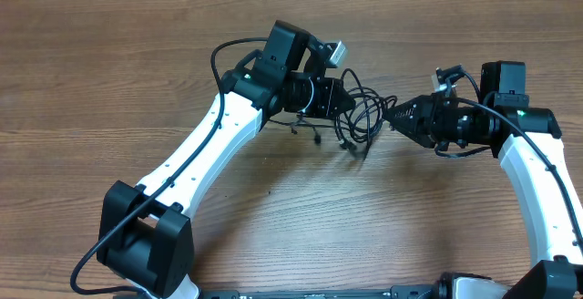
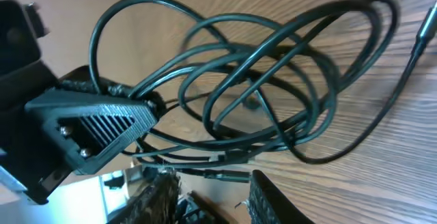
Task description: Untangle cables
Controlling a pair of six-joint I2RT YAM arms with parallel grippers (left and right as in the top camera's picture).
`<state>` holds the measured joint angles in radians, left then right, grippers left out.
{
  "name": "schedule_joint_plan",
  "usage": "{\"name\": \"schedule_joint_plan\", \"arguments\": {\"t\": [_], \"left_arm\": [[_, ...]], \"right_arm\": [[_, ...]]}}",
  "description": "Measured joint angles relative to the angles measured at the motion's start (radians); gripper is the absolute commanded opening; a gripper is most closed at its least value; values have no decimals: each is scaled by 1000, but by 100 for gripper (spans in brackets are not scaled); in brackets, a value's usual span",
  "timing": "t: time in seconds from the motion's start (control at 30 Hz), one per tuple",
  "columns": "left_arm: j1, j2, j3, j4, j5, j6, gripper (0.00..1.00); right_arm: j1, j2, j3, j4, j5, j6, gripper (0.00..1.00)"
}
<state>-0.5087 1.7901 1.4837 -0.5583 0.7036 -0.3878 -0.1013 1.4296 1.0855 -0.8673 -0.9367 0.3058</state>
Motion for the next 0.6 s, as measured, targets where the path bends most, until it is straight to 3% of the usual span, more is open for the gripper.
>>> {"name": "schedule_joint_plan", "arguments": {"t": [0.3,0.6], "left_arm": [[0,0,0,18,19,-138,4],[0,0,0,22,23,-212,4]], "right_arm": [[34,24,0,81,4,66,32],[170,118,0,191,49,129,32]]}}
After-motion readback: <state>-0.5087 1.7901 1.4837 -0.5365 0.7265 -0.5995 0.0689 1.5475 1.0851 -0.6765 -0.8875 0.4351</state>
